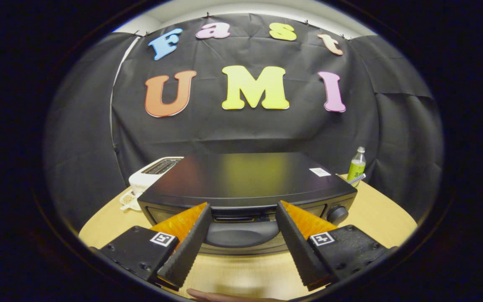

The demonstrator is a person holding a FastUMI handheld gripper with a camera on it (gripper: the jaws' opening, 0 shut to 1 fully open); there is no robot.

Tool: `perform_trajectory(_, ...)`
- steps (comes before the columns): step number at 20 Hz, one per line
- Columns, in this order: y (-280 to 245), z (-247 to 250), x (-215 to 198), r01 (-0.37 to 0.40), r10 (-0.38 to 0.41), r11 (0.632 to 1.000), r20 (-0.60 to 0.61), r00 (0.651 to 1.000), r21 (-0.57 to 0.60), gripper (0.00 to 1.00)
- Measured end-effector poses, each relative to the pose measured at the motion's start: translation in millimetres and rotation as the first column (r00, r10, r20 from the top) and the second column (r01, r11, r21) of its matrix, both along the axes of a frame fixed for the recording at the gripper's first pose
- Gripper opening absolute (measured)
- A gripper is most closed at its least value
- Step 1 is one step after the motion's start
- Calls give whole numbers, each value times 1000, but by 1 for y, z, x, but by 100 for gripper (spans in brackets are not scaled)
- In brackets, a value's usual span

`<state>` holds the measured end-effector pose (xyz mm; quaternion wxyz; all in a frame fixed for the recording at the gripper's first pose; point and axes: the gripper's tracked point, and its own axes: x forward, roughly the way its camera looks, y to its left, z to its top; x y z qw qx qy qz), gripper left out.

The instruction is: Open the toaster oven, put the food inside, and close the toaster oven door.

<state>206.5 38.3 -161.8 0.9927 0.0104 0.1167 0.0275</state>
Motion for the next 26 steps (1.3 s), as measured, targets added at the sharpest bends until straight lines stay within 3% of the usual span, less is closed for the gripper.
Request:
perform_trajectory(13, -6, -25, -56, -15, 15, 1000, -105, 994, -1, 100)
perform_trajectory(26, -13, -90, -117, -34, 21, 999, -374, 927, -29, 100)
